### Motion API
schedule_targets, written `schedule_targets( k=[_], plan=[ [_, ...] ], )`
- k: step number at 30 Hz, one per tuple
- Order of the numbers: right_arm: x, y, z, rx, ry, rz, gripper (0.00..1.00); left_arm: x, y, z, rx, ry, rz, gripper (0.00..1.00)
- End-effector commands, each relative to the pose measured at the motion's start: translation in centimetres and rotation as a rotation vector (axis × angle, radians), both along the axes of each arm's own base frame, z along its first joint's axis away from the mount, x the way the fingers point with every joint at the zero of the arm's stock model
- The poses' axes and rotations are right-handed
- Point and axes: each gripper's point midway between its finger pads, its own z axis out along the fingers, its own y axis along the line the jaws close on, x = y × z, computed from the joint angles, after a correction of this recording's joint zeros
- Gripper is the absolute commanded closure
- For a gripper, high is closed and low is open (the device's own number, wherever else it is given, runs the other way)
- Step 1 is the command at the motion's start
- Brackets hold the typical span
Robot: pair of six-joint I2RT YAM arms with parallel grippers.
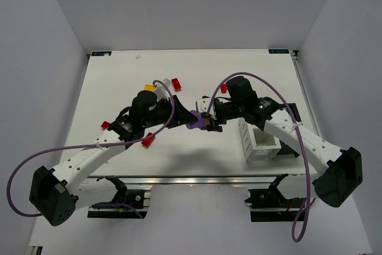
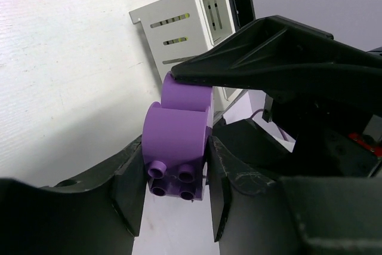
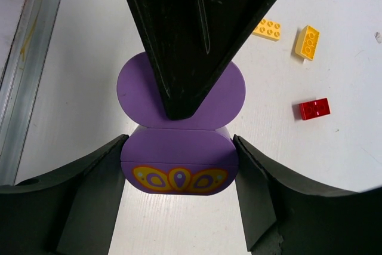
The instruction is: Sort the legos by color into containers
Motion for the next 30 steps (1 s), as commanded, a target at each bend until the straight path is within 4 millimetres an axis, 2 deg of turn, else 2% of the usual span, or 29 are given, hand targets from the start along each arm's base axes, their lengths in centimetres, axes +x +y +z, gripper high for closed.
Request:
schedule_targets(
  k=[1, 3, 4, 6, 8, 12, 17, 20, 22, 24, 25, 26, 27, 30],
  plan=[
    [0.6, 0.2, 2.1, 0.055, -0.055, -0.006, 1.0, -0.7, -0.2, 1.7, -0.049, -0.033, -0.039, 0.62],
    [0.6, 0.3, 2.2, 0.059, -0.054, -0.011, 1.0, -0.8, -0.3, 1.6, -0.052, -0.027, -0.048, 0.67],
    [0.9, 0.2, 2.2, 0.06, -0.054, -0.024, 1.0, -0.9, -0.3, 1.6, -0.051, -0.025, -0.052, 0.74],
    [1.7, 0.0, 2.7, 0.062, -0.073, -0.065, 1.0, -0.6, 0.0, 1.7, -0.043, -0.032, -0.043, 0.81],
    [2.9, -0.6, 2.9, 0.059, -0.093, -0.124, 1.0, -0.1, 0.9, 1.6, -0.005, -0.043, -0.007, 0.91],
    [4.7, -2.1, 3.8, 0.064, -0.139, -0.228, 1.0, 1.4, 3.1, 2.0, 0.06, -0.073, 0.081, 1.0],
    [6.3, -3.9, 4.1, 0.066, -0.168, -0.345, 1.0, 3.0, 4.8, 3.0, 0.094, -0.111, 0.152, 1.0],
    [7.4, -4.9, 4.8, 0.075, -0.195, -0.435, 1.0, 3.7, 5.1, 3.6, 0.101, -0.14, 0.165, 1.0],
    [8.6, -5.8, 6.0, 0.105, -0.216, -0.523, 1.0, 3.3, 3.7, 4.6, 0.056, -0.177, 0.082, 1.0],
    [10.3, -8.0, 7.4, 0.119, -0.262, -0.66, 1.0, 3.1, 1.1, 5.2, 0.0, -0.215, -0.043, 1.0],
    [11.0, -8.6, 8.4, 0.151, -0.272, -0.72, 1.0, 1.9, -0.3, 5.1, -0.029, -0.217, -0.162, 1.0],
    [11.7, -10.0, 9.2, 0.159, -0.301, -0.804, 1.0, 1.6, -1.2, 5.8, -0.055, -0.23, -0.23, 1.0],
    [12.7, -11.9, 9.7, 0.161, -0.32, -0.891, 1.0, 1.8, -2.7, 4.5, -0.069, -0.219, -0.305, 1.0],
    [13.8, -15.2, 11.6, 0.196, -0.353, -1.034, 1.0, 0.8, -5.2, 3.0, -0.077, -0.221, -0.457, 1.0]
  ],
)
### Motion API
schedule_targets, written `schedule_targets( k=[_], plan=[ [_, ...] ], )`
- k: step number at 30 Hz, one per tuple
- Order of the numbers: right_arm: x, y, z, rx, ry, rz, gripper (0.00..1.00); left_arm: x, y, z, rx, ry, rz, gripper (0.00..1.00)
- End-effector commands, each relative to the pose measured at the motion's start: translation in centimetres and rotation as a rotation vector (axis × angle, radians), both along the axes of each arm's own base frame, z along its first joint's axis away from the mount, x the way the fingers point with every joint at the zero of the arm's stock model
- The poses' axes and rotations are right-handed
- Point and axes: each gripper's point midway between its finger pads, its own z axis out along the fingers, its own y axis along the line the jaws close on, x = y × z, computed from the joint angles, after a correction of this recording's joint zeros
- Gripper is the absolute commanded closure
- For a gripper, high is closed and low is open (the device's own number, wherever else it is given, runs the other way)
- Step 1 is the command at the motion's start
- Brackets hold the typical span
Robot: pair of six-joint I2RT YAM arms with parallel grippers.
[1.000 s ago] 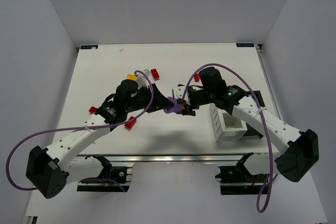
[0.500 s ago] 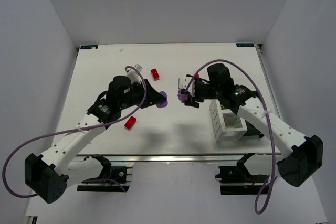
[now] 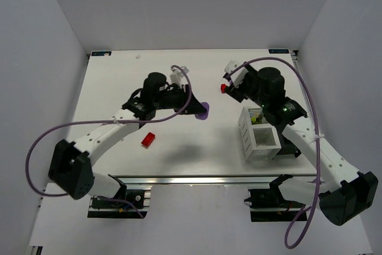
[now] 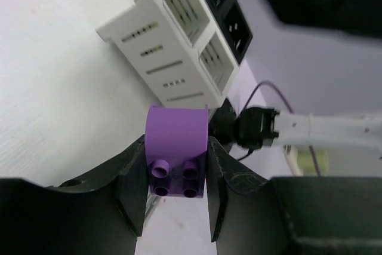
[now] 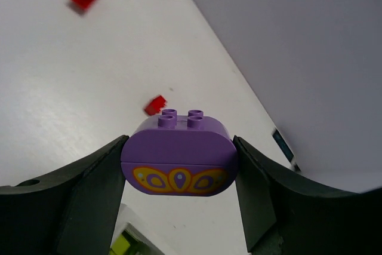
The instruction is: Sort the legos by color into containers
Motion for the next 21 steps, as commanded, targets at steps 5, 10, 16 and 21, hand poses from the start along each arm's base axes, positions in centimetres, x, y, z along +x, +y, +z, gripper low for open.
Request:
schedule_targets(
  k=[5, 10, 16, 21],
  plan=[
    [2.8, -9.6, 6.7, 0.125, -0.145, -0.37, 1.0, -2.9, -6.4, -1.6, 0.015, -0.168, -0.375, 1.0],
    [1.8, -12.6, 6.0, 0.171, -0.096, -0.408, 1.0, -3.7, -10.5, -0.1, -0.039, -0.362, -0.416, 1.0],
    [0.3, -14.4, 5.0, 0.243, -0.045, -0.424, 1.0, -5.3, -14.6, 0.9, -0.149, -0.549, -0.425, 1.0],
    [-0.3, -16.1, 5.6, 0.28, -0.027, -0.456, 1.0, -5.2, -18.3, -1.0, -0.175, -0.592, -0.419, 1.0]
  ],
)
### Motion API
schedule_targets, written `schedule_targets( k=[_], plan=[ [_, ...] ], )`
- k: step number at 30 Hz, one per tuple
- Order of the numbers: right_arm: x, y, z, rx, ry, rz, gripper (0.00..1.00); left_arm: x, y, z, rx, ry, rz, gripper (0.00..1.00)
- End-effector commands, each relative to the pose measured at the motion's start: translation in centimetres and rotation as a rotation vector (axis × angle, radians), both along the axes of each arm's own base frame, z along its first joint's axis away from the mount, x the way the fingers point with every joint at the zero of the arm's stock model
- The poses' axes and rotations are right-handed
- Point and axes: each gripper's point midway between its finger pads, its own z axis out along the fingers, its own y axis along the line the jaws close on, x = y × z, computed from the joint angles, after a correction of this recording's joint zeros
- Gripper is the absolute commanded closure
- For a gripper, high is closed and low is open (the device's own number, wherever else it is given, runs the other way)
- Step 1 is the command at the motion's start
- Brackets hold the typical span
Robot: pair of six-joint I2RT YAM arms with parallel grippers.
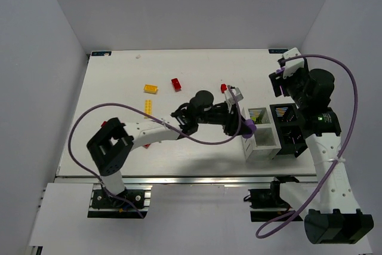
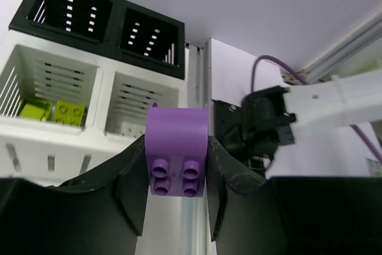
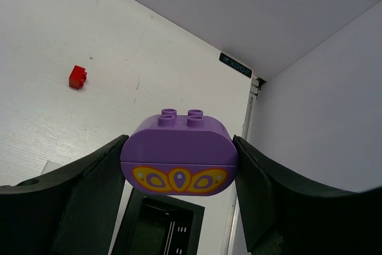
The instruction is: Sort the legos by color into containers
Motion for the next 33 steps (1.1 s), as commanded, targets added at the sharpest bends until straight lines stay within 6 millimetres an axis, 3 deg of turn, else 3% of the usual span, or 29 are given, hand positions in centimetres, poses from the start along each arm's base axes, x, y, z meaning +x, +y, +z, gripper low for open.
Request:
schedule_targets(
  k=[1, 11, 17, 20, 25, 27, 30, 33],
  plan=[
    [-0.6, 0.2, 1.0, 0.065, 0.002, 0.034, 1.0, 1.1, -2.9, 0.8, -0.088, -0.094, 0.026, 1.0],
    [-1.9, -1.0, 0.2, 0.105, 0.036, 0.035, 1.0, 1.5, -7.7, 0.0, -0.124, -0.148, 0.025, 0.96],
    [-2.4, -1.0, -0.6, 0.115, 0.048, 0.052, 1.0, 1.2, -8.5, -1.2, -0.116, -0.127, 0.016, 0.93],
    [-2.5, -1.0, -1.0, 0.119, 0.06, 0.059, 1.0, 1.2, -8.9, -2.0, -0.105, -0.11, 0.006, 0.84],
    [-2.8, -1.4, -1.1, 0.121, 0.06, 0.055, 1.0, 0.7, -9.5, -3.5, -0.077, -0.088, -0.013, 0.52],
    [-2.9, -1.4, -1.3, 0.123, 0.067, 0.061, 1.0, 0.3, -9.8, -3.4, -0.073, -0.081, -0.019, 0.46],
    [-3.2, -1.2, -1.6, 0.131, 0.08, 0.079, 1.0, 0.4, -9.9, -2.1, -0.09, -0.089, -0.013, 0.41],
    [-3.6, -0.6, -1.8, 0.141, 0.099, 0.12, 1.0, 0.5, -9.7, 0.5, -0.13, -0.111, -0.001, 0.38]
  ],
)
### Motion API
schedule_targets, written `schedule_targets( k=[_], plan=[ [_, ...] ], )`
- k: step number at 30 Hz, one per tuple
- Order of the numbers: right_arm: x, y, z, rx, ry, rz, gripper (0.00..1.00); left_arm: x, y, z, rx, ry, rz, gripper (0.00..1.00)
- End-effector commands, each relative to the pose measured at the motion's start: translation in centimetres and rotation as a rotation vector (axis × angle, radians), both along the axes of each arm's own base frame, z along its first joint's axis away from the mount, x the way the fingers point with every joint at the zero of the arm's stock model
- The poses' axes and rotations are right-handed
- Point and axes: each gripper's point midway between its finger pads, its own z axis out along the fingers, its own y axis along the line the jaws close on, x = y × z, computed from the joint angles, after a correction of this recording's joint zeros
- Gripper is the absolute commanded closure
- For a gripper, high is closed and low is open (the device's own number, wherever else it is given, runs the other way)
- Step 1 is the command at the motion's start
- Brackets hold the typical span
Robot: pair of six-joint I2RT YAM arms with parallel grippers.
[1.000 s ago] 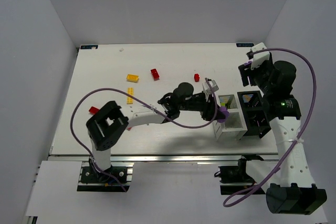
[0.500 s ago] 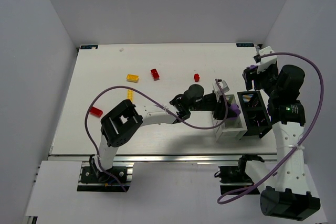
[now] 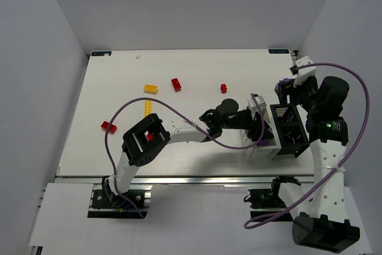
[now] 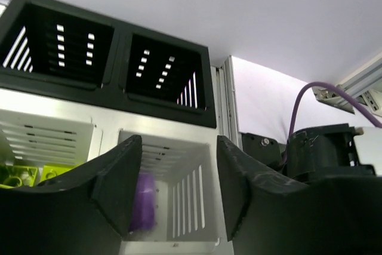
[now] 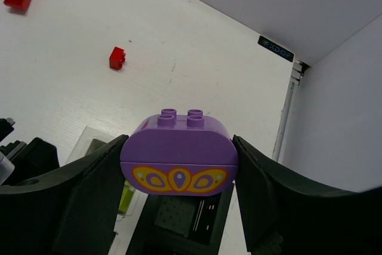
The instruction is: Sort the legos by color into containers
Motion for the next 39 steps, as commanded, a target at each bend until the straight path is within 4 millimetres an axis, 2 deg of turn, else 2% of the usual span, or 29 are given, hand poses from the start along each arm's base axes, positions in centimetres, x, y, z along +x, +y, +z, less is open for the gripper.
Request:
schedule_targets(
  k=[1, 2, 5, 7, 8, 9, 10, 11, 12, 13, 14, 15, 16, 17, 18, 19, 20, 21, 22, 23, 25, 28, 29, 30, 32, 33, 36, 38, 39],
  plan=[
    [-0.8, 1.5, 0.2, 0.023, -0.001, 0.092, 1.0, -0.3, 0.2, 6.5, -0.1, -0.053, 0.005, 0.36],
    [-1.0, 1.7, 0.2, 0.027, 0.002, 0.106, 1.0, -0.3, 0.6, 8.2, -0.128, -0.066, 0.016, 0.33],
    [-1.5, 2.7, 0.4, 0.035, 0.007, 0.178, 1.0, 0.0, 1.5, 10.7, -0.166, -0.072, 0.029, 0.31],
    [-2.2, 3.7, 0.7, 0.022, -0.006, 0.249, 1.0, 0.4, 2.2, 10.9, -0.161, -0.048, 0.045, 0.32],
    [-2.5, 4.0, 0.8, 0.014, -0.014, 0.277, 1.0, 0.5, 3.1, 12.0, -0.167, -0.045, 0.06, 0.33],
    [-2.8, 4.4, 1.0, -0.001, -0.025, 0.307, 1.0, 0.7, 3.7, 12.2, -0.165, -0.034, 0.092, 0.39],
    [-3.5, 5.1, 1.2, -0.023, -0.046, 0.372, 1.0, 0.7, 4.7, 10.4, -0.122, -0.009, 0.125, 0.44],
    [-4.0, 5.6, 1.7, -0.037, -0.065, 0.409, 1.0, 1.3, 5.8, 9.8, -0.097, 0.003, 0.166, 0.49],
    [-4.4, 6.0, 2.0, -0.052, -0.076, 0.444, 1.0, 1.5, 7.8, 12.0, -0.133, -0.014, 0.217, 0.62],
    [-5.3, 6.8, 1.7, -0.07, -0.076, 0.516, 1.0, 1.1, 9.3, 9.8, -0.089, 0.013, 0.246, 0.68],
    [-5.9, 7.2, 2.4, -0.091, -0.096, 0.561, 1.0, 1.5, 10.7, 9.4, -0.076, 0.025, 0.286, 0.72],
    [-6.7, 8.0, 2.3, -0.095, -0.102, 0.634, 1.0, 1.9, 13.0, 11.8, -0.122, 0.015, 0.352, 0.77],
    [-7.2, 8.4, 2.1, -0.121, -0.112, 0.676, 1.0, 1.7, 14.2, 12.0, -0.124, 0.023, 0.384, 0.78],
    [-8.1, 8.7, 1.0, -0.175, -0.122, 0.746, 1.0, 1.9, 15.8, 10.0, -0.076, 0.053, 0.429, 0.78],
    [-8.8, 9.3, 0.7, -0.179, -0.141, 0.801, 1.0, 2.0, 17.4, 11.6, -0.107, 0.054, 0.463, 0.78],
    [-9.2, 9.5, 0.2, -0.199, -0.153, 0.838, 1.0, 1.8, 17.9, 11.6, -0.097, 0.063, 0.475, 0.7],
    [-9.4, 9.6, -0.1, -0.295, -0.232, 0.897, 1.0, 1.9, 18.5, 11.2, -0.072, 0.076, 0.484, 0.59],
    [-10.6, 10.0, -1.7, -0.275, -0.195, 0.945, 1.0, 1.6, 18.7, 11.5, -0.079, 0.094, 0.48, 0.44],
    [-11.1, 10.5, -2.0, -0.28, -0.223, 0.985, 1.0, 1.3, 18.7, 11.7, -0.081, 0.106, 0.452, 0.2],
    [-11.6, 10.8, -2.3, -0.284, -0.238, 1.016, 1.0, 0.9, 18.5, 12.0, -0.091, 0.114, 0.427, 0.12],
    [-12.3, 11.2, -3.0, -0.311, -0.272, 1.066, 1.0, 0.6, 18.1, 12.6, -0.11, 0.147, 0.388, 0.03],
    [-12.1, 11.2, -3.0, -0.342, -0.272, 1.066, 1.0, -0.1, 16.8, 13.1, -0.134, 0.181, 0.309, 0.02],
    [-12.1, 11.3, -3.0, -0.346, -0.263, 1.067, 1.0, -0.1, 16.2, 12.4, -0.117, 0.2, 0.293, 0.02],
    [-12.0, 11.1, -3.1, -0.356, -0.249, 1.059, 1.0, -0.1, 15.9, 12.9, -0.124, 0.199, 0.28, 0.02],
    [-11.8, 11.1, -3.3, -0.366, -0.239, 1.052, 1.0, -0.2, 14.9, 12.2, -0.112, 0.226, 0.244, 0.02],
    [-11.5, 11.0, -3.4, -0.37, -0.225, 1.038, 1.0, -0.2, 14.6, 12.7, -0.127, 0.227, 0.231, 0.02],
    [-11.2, 11.0, -3.9, -0.378, -0.206, 1.029, 1.0, 0.0, 13.7, 12.2, -0.129, 0.257, 0.211, 0.02],
    [-11.0, 11.0, -4.3, -0.368, -0.189, 1.019, 1.0, 0.3, 13.1, 13.2, -0.147, 0.252, 0.203, 0.02],
    [-10.9, 11.0, -4.4, -0.372, -0.184, 1.016, 1.0, 0.2, 12.6, 12.7, -0.137, 0.258, 0.195, 0.02]
  ],
)
